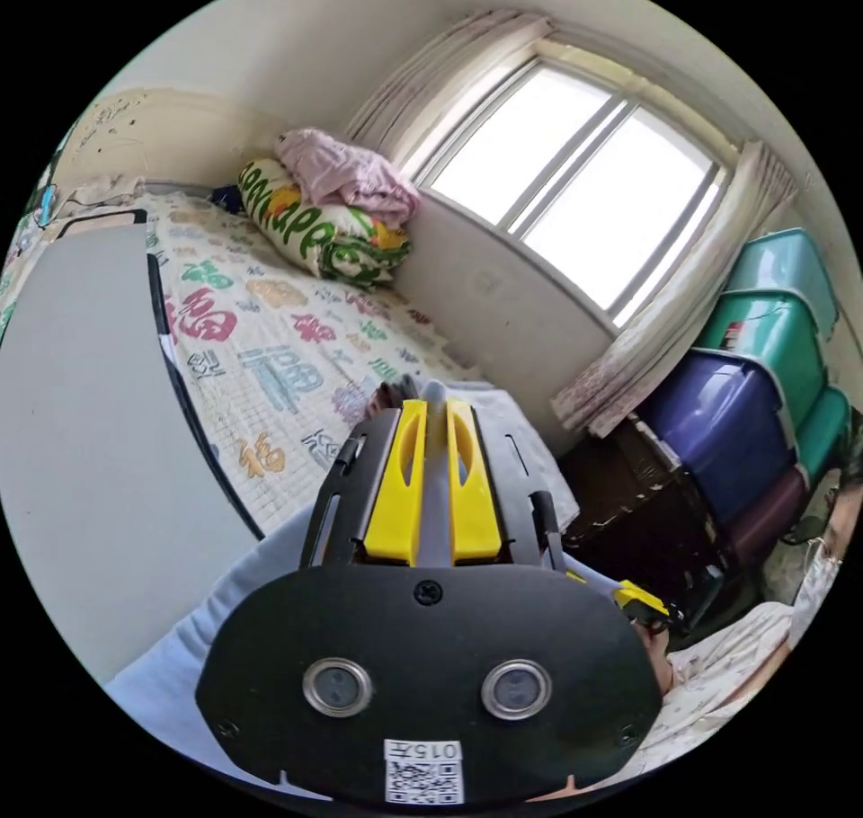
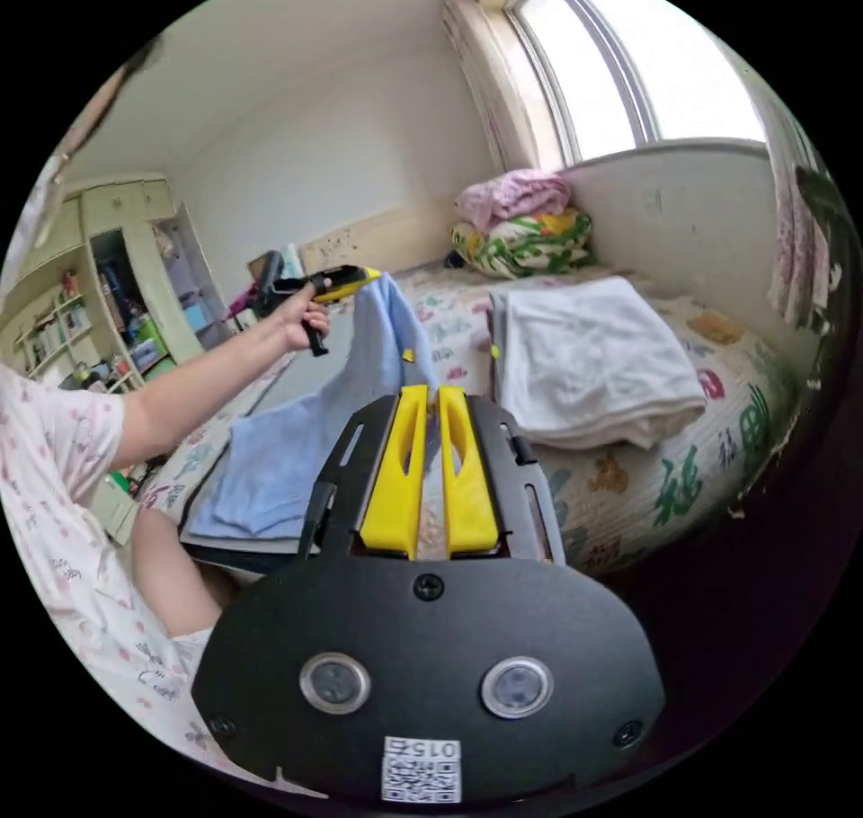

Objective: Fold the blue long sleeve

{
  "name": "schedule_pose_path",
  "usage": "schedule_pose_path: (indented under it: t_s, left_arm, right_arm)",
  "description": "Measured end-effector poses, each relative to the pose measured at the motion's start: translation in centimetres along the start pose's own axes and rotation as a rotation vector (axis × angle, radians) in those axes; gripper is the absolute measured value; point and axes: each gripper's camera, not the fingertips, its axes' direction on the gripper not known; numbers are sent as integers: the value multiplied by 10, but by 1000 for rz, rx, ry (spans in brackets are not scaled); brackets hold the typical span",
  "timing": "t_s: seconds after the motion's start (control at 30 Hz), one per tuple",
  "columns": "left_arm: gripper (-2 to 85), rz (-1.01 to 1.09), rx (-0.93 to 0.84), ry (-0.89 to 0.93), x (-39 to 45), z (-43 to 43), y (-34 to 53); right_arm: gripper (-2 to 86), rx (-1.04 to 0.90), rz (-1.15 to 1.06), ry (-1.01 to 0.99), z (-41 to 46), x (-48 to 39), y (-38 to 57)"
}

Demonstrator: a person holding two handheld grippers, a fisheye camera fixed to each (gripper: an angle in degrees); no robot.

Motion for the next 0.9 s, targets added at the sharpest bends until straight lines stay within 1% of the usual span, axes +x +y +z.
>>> schedule_pose_path:
  t_s: [0.07,0.1,0.17,0.2,0.23,0.27,0.3,0.37,0.4,0.47,0.53,0.6,0.63,0.7,0.8,0.83,0.87,0.9]
  left_arm:
    - [19,16,81,86,-5,-59,13]
    - [19,20,96,103,-9,-74,18]
    - [19,29,154,145,-36,-142,50]
    - [19,39,172,154,-44,-161,60]
    - [20,57,197,159,-64,-198,83]
    - [21,25,209,150,-91,-234,108]
    - [22,0,214,144,-105,-252,122]
    - [26,-112,239,67,-163,-310,183]
    - [28,-137,238,31,-176,-321,199]
    - [34,-256,204,-150,-221,-354,257]
    - [32,-310,206,-260,-240,-374,293]
    - [49,-352,285,-233,-253,-393,326]
    - [68,-386,326,-185,-263,-402,345]
    - [82,-411,324,-158,-273,-404,364]
    - [99,-385,281,-156,-269,-391,364]
    - [104,-348,238,-167,-262,-380,354]
    - [106,-308,166,-218,-254,-366,345]
    - [107,-289,130,-250,-250,-358,341]
  right_arm:
    - [12,22,-154,-168,-26,-29,-9]
    - [12,20,-200,-201,-29,-40,-9]
    - [12,-16,-356,-339,-30,-88,1]
    - [12,-25,-382,-379,-27,-100,6]
    - [13,-48,-424,-464,-17,-124,18]
    - [13,-98,-445,-548,-1,-147,32]
    - [14,-130,-452,-587,9,-158,39]
    - [14,-249,-509,-693,49,-203,78]
    - [14,-276,-515,-704,59,-212,88]
    - [14,-399,-523,-707,96,-239,123]
    - [13,-487,-518,-714,117,-251,142]
    - [13,-546,-523,-699,130,-259,156]
    - [13,-564,-541,-682,134,-263,163]
    - [13,-575,-572,-656,137,-268,171]
    - [14,-601,-609,-634,145,-275,180]
    - [15,-609,-621,-630,148,-278,184]
    - [16,-620,-636,-625,151,-282,188]
    - [16,-624,-646,-621,152,-283,191]
